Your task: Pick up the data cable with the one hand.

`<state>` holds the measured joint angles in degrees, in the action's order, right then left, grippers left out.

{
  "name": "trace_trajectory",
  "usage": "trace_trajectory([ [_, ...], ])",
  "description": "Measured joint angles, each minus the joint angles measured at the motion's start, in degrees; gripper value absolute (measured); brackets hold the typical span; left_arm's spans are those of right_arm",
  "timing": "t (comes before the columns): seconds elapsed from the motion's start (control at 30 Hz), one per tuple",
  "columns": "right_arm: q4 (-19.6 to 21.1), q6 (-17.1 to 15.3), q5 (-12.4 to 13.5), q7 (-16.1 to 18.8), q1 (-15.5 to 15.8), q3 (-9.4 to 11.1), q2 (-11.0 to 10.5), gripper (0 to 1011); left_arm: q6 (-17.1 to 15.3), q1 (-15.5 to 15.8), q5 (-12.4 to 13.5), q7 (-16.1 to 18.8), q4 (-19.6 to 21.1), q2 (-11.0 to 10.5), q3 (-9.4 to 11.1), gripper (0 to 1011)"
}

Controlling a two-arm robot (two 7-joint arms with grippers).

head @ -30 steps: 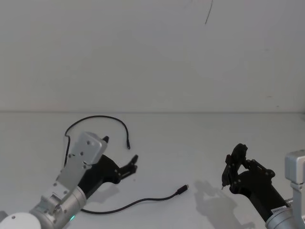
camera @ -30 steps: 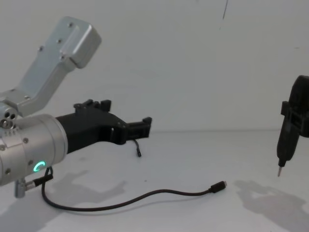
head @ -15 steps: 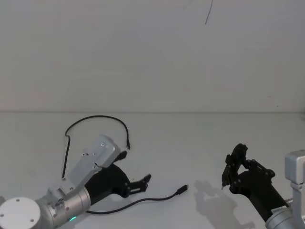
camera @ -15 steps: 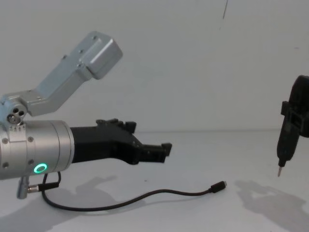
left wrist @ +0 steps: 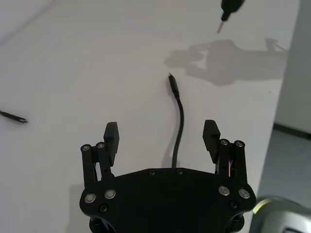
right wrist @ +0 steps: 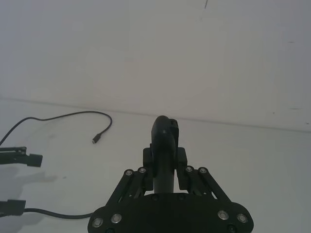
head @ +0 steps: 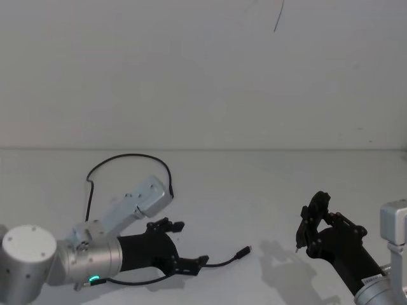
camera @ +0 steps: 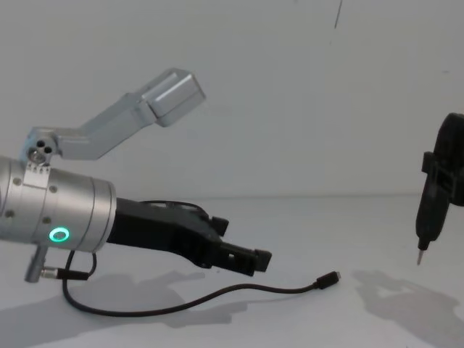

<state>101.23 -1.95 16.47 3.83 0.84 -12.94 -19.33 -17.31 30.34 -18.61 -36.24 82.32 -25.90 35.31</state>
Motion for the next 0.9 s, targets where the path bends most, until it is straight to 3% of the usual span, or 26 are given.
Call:
trace_trajectory([
  [0.3, 0.0, 0.0, 0.0, 0.0, 0.0, 0.0, 0.0, 263, -3.5, 5.6, -0.8, -6.7, -5.4, 0.7, 2.9, 1001],
  [0.9, 0.0, 0.0, 0.0, 0.0, 0.0, 0.0, 0.0, 263, -5.3, 9.9, -0.9, -9.6, -10.7, 1.8, 5.7, 1001],
])
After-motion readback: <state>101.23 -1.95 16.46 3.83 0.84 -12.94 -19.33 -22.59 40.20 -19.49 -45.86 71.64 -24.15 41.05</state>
